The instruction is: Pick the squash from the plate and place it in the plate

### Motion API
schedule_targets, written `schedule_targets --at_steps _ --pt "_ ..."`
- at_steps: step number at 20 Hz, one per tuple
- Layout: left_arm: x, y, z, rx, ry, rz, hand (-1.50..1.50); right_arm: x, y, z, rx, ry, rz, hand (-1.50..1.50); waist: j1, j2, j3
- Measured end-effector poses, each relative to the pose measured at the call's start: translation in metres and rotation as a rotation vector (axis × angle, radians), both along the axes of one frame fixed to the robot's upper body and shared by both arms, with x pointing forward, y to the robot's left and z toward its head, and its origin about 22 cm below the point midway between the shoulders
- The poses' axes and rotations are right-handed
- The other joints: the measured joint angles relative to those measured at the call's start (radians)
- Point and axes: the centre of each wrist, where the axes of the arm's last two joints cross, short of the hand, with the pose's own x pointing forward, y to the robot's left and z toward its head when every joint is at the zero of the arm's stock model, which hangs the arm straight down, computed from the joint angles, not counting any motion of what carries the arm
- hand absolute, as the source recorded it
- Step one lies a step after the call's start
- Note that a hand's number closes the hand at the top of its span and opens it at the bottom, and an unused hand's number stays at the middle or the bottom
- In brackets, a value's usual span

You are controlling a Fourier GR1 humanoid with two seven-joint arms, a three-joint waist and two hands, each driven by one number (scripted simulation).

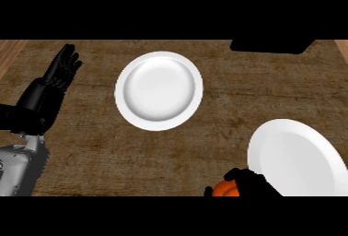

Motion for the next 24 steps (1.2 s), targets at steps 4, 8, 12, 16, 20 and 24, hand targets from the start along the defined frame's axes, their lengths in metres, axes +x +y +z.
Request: schedule_targets --at_steps 4,8,12,16,20,24 --pt "0.002 -0.005 0.001 0.004 -0.005 -0.013 0.0 0.026 0.011 0.018 0.161 -0.022 -0.032 1.5 0.013 0.006 0.0" --pt "0.003 -0.009 0.002 0.004 -0.008 -0.031 0.0 0.063 0.017 0.022 0.214 -0.018 -0.072 1.5 0.03 0.009 0.0" --pt "0.004 -0.013 0.001 0.007 -0.012 -0.043 0.0 0.104 0.02 0.022 0.224 0.01 -0.107 1.5 0.045 0.01 -0.001" --pt "0.007 -0.019 0.002 0.004 -0.015 -0.056 0.0 0.145 0.024 0.02 0.235 0.07 -0.133 1.5 0.059 0.011 0.0" --pt "0.009 -0.025 0.004 0.003 -0.019 -0.066 0.0 0.18 0.021 0.021 0.295 0.102 -0.171 -1.5 0.068 0.012 0.002" --pt "0.012 -0.029 0.008 0.001 -0.026 -0.083 0.0 0.208 0.023 0.021 0.363 0.124 -0.169 -1.5 0.081 0.014 0.003"
